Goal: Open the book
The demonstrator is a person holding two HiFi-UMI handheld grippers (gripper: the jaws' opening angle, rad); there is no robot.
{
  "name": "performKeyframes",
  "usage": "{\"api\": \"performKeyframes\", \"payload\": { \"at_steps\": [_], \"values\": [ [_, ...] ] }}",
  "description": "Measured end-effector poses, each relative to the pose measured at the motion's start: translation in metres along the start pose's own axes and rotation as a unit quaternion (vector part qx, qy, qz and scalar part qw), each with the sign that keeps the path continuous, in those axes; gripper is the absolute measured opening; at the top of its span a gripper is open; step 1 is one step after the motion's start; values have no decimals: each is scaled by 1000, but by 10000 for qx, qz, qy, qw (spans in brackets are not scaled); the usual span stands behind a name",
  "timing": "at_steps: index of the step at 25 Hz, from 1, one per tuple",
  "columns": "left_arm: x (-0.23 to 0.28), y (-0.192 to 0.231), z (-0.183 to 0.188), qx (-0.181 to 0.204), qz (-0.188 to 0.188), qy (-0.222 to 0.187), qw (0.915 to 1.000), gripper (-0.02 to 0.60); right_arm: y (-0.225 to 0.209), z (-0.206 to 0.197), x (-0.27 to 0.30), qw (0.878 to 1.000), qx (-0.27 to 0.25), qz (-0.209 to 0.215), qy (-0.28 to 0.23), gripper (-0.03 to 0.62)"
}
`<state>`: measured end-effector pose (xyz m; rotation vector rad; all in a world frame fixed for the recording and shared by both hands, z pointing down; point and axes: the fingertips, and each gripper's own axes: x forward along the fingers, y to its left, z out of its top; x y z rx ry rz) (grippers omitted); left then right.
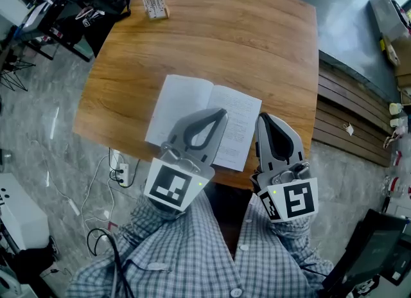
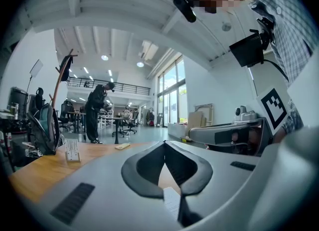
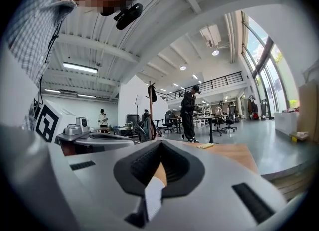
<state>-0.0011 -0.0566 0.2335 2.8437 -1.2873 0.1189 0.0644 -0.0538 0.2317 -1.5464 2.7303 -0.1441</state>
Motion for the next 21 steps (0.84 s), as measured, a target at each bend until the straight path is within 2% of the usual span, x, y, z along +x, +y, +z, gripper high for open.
{"api": "performKeyframes", "payload": {
  "at_steps": [21],
  "values": [
    [-6,7,6,-84,103,-60,9999,9,11,-8,8,9993,-183,262,214,20]
  ]
}}
